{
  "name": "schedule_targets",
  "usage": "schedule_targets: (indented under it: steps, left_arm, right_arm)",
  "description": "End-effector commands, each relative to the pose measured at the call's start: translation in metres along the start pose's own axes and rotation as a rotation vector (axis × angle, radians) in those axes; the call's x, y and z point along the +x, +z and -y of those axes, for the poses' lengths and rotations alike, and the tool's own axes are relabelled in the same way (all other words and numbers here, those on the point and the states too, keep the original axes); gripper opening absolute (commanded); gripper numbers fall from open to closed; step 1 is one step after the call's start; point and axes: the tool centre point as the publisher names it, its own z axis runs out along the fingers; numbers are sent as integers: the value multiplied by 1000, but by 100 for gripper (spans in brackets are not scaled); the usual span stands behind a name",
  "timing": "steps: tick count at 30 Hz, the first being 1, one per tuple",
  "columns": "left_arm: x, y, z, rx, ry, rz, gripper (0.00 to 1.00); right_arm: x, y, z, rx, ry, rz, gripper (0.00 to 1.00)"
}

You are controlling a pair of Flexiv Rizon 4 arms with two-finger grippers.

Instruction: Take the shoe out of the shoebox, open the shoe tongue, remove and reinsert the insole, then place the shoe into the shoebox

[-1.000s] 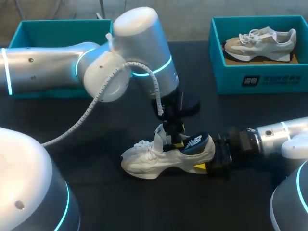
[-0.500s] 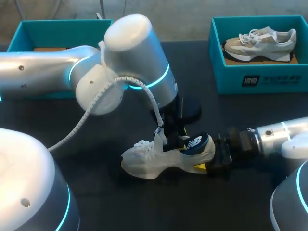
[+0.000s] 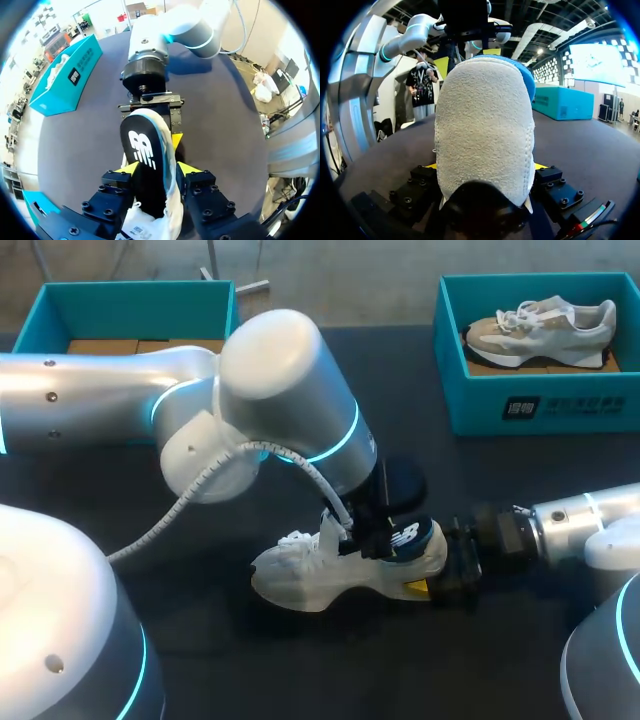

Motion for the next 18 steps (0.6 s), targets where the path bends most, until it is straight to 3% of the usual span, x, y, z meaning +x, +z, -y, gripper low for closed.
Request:
schedule_targets:
  steps: [1, 5, 10, 18]
  left_arm:
    - [1, -1, 4, -1, -8, -6, 44]
    - [1, -1, 4, -1, -8, -6, 52]
    - [1, -1, 4, -1, -8, -6, 47]
    - [1, -1, 4, -1, -8, -6, 25]
  right_arm:
    - [2, 2, 1, 4, 0, 1, 0]
    - [2, 2, 1, 4, 0, 1, 0]
    - [2, 2, 1, 4, 0, 1, 0]
    - [2, 2, 1, 4, 0, 1, 0]
